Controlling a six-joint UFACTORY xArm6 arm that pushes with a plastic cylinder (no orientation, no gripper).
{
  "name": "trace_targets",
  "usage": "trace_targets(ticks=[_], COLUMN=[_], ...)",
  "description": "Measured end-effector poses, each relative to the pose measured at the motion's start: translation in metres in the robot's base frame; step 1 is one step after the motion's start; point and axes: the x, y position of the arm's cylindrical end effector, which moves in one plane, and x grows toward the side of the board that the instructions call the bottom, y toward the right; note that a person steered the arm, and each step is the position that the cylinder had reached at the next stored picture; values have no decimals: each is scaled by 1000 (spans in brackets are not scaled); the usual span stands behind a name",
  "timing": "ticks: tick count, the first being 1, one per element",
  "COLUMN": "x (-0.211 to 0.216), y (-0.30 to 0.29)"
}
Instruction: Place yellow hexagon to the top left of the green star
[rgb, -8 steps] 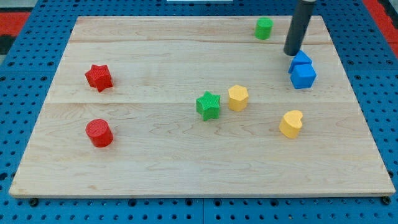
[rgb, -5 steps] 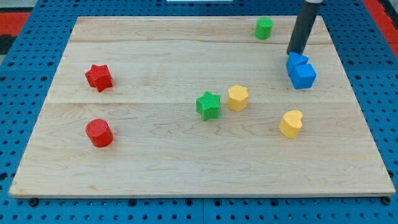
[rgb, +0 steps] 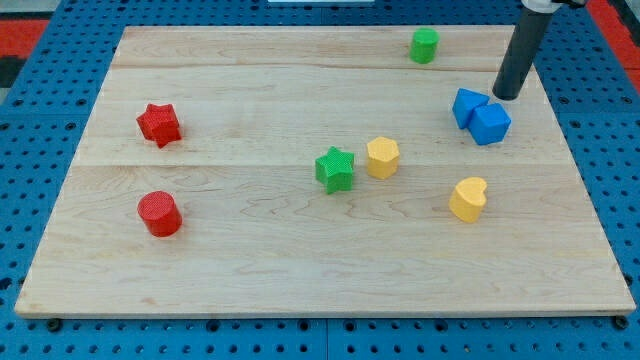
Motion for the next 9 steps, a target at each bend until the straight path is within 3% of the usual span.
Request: trace_targets(ticks=[3, 4, 5, 7, 8, 9], x=[5, 28, 69, 133, 143, 120], y=[18, 72, 86, 7, -41, -94])
